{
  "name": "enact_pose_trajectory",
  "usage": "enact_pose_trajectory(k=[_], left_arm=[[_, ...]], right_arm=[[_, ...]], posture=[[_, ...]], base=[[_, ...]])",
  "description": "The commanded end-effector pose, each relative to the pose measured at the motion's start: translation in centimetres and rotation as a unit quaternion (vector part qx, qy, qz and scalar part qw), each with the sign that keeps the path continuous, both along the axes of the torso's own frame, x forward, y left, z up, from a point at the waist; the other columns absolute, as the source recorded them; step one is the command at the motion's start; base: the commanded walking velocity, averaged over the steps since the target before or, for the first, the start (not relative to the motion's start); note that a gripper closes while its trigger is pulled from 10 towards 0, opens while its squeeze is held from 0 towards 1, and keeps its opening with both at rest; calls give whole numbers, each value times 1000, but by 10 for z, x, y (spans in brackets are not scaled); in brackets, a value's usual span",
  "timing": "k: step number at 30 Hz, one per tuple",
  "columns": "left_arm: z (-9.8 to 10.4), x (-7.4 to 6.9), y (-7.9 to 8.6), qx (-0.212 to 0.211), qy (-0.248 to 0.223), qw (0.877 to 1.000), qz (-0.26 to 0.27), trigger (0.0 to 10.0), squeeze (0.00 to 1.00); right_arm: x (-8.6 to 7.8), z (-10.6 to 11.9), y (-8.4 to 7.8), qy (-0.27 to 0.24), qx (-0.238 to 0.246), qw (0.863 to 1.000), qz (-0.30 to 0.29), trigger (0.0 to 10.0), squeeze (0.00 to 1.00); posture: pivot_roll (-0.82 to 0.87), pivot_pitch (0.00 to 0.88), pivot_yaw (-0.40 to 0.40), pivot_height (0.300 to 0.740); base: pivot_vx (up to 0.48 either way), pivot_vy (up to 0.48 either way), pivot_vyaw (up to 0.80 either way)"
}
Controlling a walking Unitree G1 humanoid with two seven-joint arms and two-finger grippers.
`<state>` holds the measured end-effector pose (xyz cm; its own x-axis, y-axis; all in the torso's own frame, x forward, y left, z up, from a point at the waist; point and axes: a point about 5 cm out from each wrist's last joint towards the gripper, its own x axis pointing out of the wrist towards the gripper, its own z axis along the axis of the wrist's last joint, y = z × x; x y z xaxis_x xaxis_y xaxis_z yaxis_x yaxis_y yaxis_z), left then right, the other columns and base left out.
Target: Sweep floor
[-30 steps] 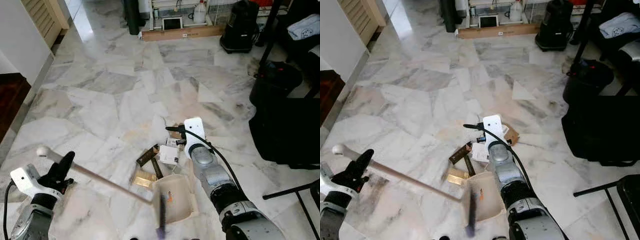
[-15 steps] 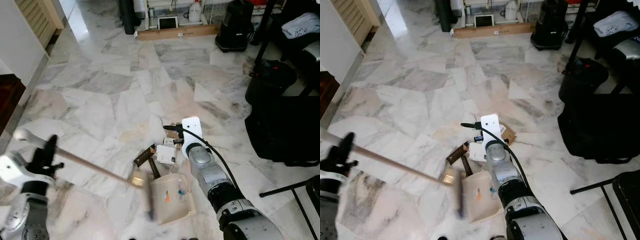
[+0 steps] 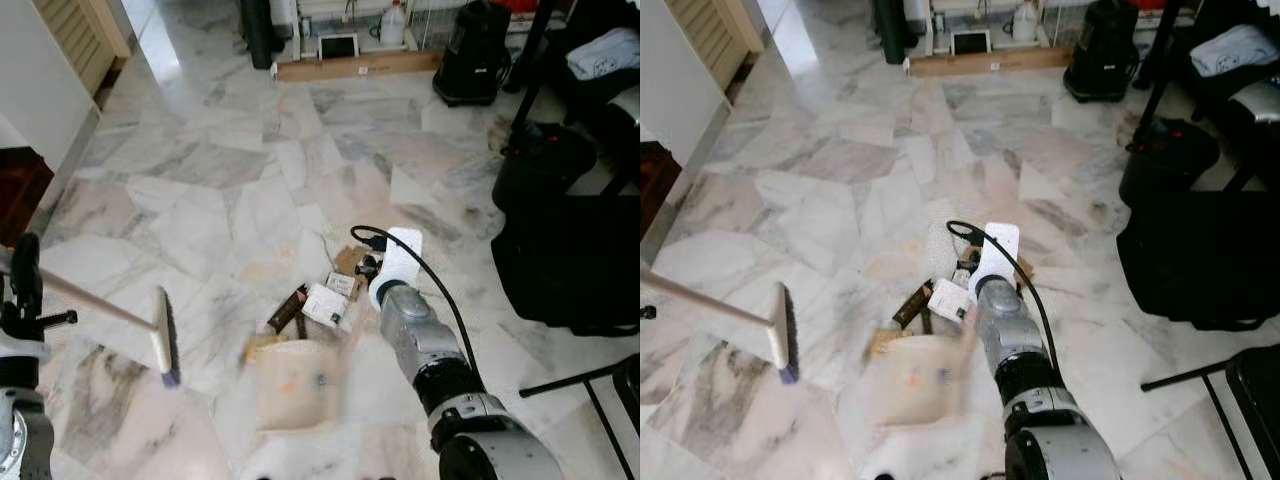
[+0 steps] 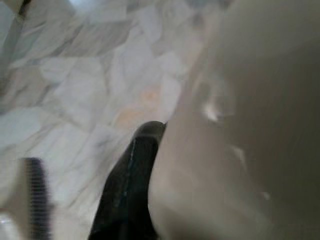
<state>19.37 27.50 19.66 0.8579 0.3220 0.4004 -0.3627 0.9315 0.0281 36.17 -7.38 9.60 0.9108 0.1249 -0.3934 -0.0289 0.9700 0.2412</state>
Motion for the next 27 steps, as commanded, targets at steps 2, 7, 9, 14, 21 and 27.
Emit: enact_pose_trajectory(k=[2, 7, 9, 14, 21, 27], left_arm=[[-2, -5, -1, 12, 9, 1000, 15, 10000, 0], [-7, -4, -7, 3, 16, 1000, 9, 10000, 0], [-9, -3, -10, 2, 18, 1000, 6, 10000, 0], [-16, -5, -10, -2, 29, 1000, 6, 10000, 0], [-23, -10, -12, 10, 45, 999, 15, 10000, 0], [-39, -17, -35, 35, 79, 996, -7, 10000, 0]], right_arm=[[-3, 4, 14, 10, 40, 999, 21, 10000, 0], [-1, 9, 9, 5, 41, 999, 17, 10000, 0], [-1, 10, 8, 3, 41, 999, 15, 10000, 0], [-1, 11, 7, -3, 34, 999, 20, 10000, 0], [-1, 21, 9, -50, 24, 998, 27, 10000, 0], [0, 40, 12, -136, 33, 990, 31, 10000, 0]], posture=[[1, 116, 128, 740], [1, 101, 131, 740], [1, 98, 131, 740], [0, 79, 129, 740], [-7, 41, 126, 740], [-15, 8, 124, 740]], base=[[0, 0, 0], [0, 0, 0], [0, 0, 0], [0, 0, 0], [0, 0, 0], [0, 0, 0]])
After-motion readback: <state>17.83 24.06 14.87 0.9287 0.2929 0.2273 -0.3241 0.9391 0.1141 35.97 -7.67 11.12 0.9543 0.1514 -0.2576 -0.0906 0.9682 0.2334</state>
